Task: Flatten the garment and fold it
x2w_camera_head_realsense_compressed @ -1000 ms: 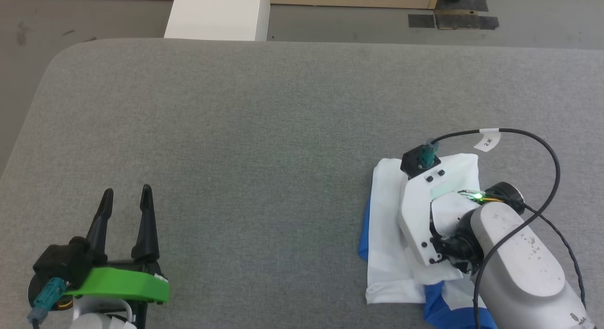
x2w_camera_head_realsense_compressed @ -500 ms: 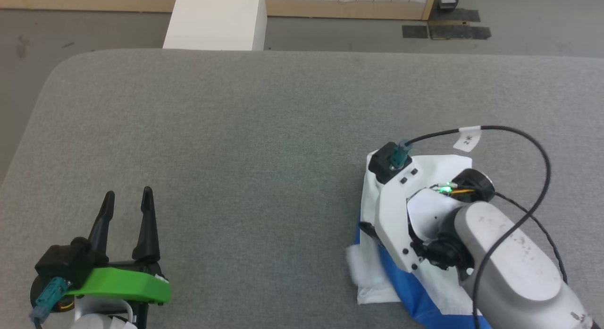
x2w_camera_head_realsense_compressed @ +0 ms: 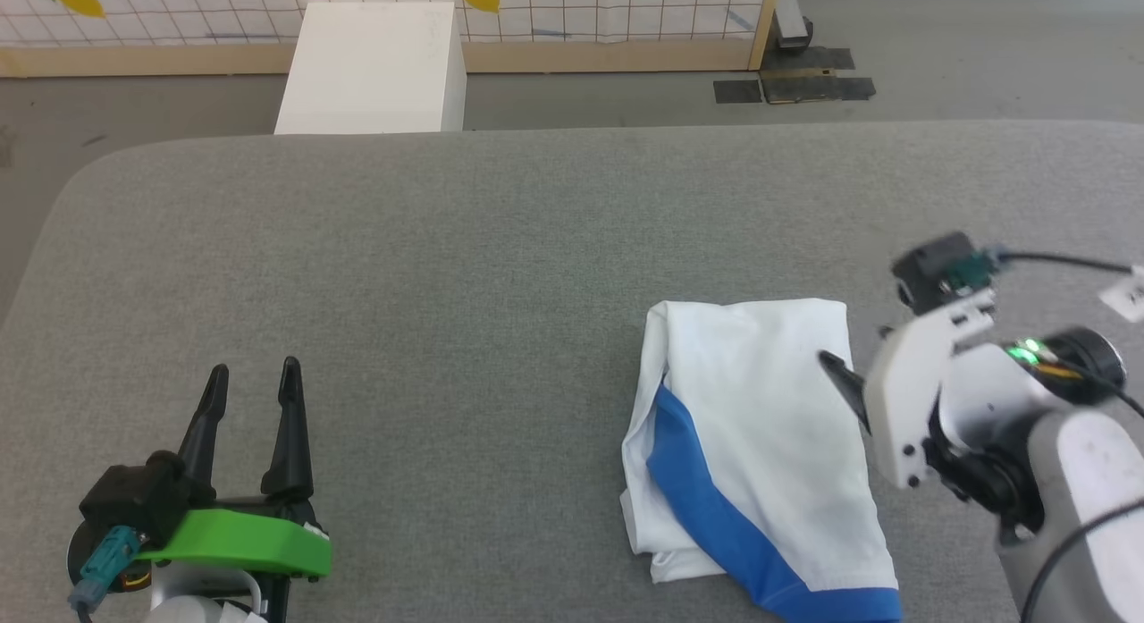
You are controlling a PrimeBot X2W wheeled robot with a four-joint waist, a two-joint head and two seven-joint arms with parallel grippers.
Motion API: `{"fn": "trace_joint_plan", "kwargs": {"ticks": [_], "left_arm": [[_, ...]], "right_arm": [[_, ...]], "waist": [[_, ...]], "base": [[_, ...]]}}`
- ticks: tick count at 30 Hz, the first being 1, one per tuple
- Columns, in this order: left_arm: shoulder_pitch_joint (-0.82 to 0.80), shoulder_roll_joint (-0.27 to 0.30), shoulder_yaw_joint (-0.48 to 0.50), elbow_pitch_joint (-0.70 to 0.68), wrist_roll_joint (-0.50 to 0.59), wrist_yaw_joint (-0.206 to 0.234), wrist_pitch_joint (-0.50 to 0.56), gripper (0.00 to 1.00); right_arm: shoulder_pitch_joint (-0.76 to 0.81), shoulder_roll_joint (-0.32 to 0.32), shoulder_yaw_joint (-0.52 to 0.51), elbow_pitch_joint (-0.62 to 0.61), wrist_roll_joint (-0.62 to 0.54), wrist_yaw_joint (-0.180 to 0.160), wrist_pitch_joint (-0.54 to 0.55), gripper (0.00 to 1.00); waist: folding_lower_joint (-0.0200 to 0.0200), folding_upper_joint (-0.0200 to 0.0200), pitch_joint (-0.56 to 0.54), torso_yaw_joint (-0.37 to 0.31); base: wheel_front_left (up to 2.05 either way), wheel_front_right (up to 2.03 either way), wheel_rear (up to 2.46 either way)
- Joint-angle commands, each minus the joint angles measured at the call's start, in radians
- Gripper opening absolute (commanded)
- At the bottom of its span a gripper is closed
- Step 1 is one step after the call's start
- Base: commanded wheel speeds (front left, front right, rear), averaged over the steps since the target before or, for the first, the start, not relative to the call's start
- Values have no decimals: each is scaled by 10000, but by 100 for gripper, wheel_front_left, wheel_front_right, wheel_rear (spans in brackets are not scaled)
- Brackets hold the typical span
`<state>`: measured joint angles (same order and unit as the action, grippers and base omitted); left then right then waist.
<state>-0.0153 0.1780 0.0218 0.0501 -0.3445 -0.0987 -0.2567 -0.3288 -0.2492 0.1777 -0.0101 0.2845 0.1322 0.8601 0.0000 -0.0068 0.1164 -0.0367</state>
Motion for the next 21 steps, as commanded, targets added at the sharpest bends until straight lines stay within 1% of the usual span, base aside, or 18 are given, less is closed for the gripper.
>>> {"fn": "trace_joint_plan", "kwargs": {"ticks": [1,3,6,12,16,21], "left_arm": [[87,1,3,-55,-48,44,6,100],[69,8,-4,-88,-64,46,4,100],[42,42,-1,-128,-76,54,1,100],[-101,73,-66,-156,-101,47,2,100],[-205,63,-110,-120,-136,39,-2,100],[-283,42,-142,-38,-169,35,-12,100]], "right_arm": [[370,226,-290,-63,-345,-15,-121,100],[780,519,-759,-66,-866,-15,-256,100],[1207,1048,-1141,88,-1457,-15,-470,100],[1411,1616,-1543,885,-2438,-15,-967,100],[1368,1847,-1697,1543,-2492,-15,-1097,100],[1340,1941,-1546,2316,-2378,-15,-1057,100]], "waist": [[0,68,45,-16],[0,68,140,-26],[0,68,295,-39],[0,68,609,97],[0,68,757,224],[0,68,844,340]], "base": [[0,0,0],[0,0,0],[0,0,0],[0,0,0],[0,0,0],[0,0,0]]}}
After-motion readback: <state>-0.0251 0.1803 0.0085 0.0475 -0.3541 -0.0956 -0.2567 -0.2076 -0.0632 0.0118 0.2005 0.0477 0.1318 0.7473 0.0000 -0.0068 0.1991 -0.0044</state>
